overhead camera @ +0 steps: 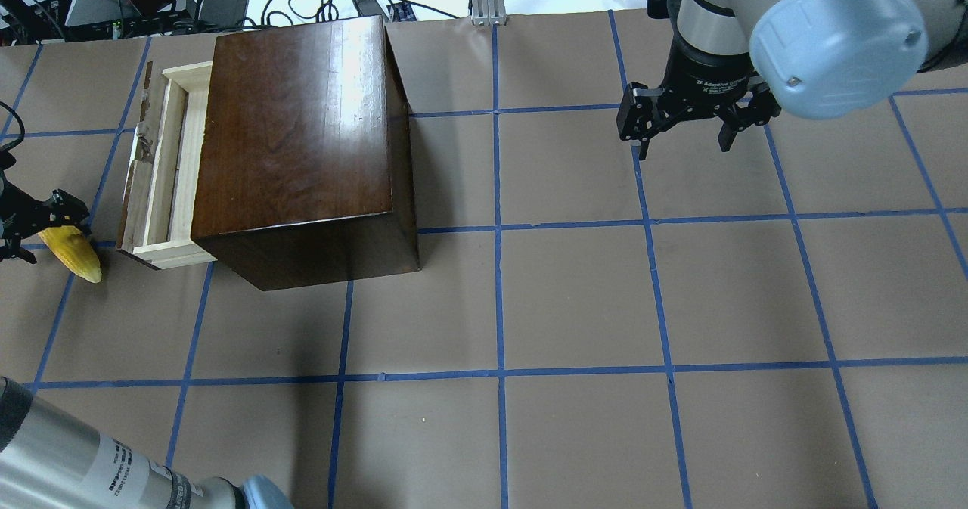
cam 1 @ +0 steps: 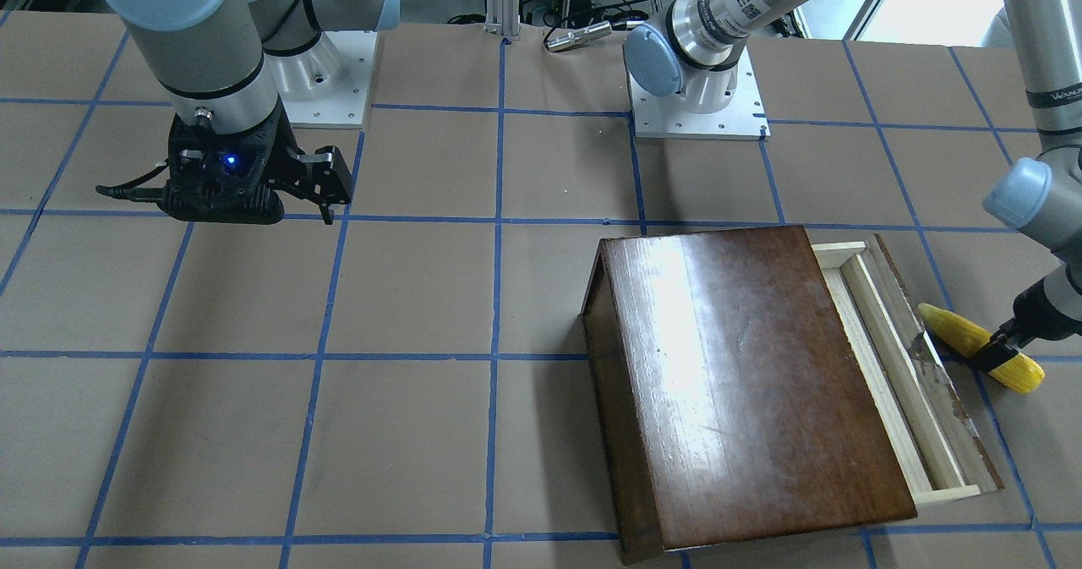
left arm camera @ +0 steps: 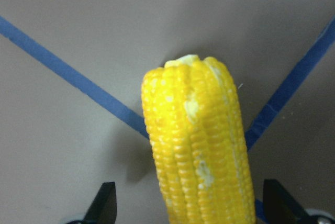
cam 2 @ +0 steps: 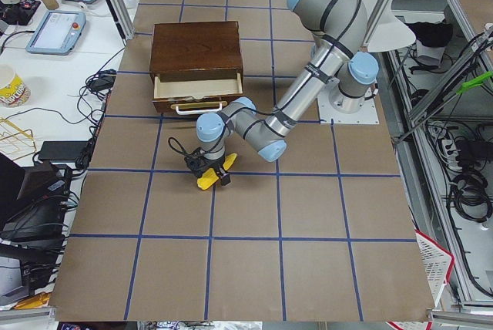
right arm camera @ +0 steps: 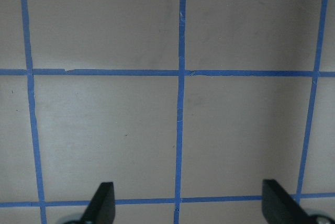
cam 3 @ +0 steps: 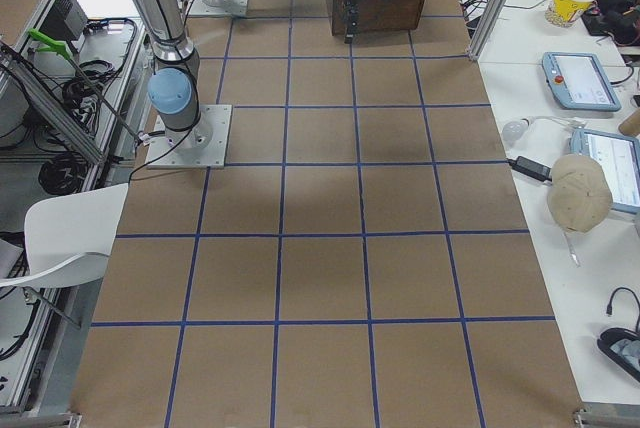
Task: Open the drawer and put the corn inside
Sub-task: 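Lower the left gripper over the yellow corn and grasp it, then lift the corn with the left gripper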
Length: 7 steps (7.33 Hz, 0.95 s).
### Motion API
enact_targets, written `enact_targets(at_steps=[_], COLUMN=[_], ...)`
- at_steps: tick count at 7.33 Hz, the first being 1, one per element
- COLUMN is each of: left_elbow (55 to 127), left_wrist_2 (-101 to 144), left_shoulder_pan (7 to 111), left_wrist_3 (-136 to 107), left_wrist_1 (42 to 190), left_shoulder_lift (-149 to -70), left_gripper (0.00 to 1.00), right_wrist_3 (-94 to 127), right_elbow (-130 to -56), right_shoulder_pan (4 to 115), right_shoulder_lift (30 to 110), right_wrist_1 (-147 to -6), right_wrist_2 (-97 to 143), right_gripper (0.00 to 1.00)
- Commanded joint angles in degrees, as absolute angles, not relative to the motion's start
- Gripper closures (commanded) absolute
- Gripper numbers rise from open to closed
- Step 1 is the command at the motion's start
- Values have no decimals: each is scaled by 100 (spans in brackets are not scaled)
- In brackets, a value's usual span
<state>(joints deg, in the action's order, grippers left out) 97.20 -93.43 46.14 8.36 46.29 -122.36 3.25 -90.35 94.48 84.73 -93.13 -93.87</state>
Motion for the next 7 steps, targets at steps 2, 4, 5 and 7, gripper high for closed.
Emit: enact_targets(at_steps=[2,4,5,7], left_elbow=[9729,9721,9712,9694], left_wrist_2=[-9316,-9177,-8950,-8921], left_shoulder_pan=[4623,4623,4623,4623], left_wrist_3=[826,817,826,844], left_wrist_1=[4632,4641,4641,4623], left_shoulder_lift=[-12243,-12243,-12234,-12226], left_gripper=[29,63,77,88], right_wrist_3=[325,325,325,325], right_elbow=[-9035,-9035,-9035,-9035], right_shoulder_pan=[9448,9448,9448,9448], right_shoulder_lift=[8473,8473,8473,8473], right_wrist_1=[-9308,-9308,-9308,-9308], right_wrist_2=[-9387,-9387,-9387,-9387], right_gripper=[0,0,0,0])
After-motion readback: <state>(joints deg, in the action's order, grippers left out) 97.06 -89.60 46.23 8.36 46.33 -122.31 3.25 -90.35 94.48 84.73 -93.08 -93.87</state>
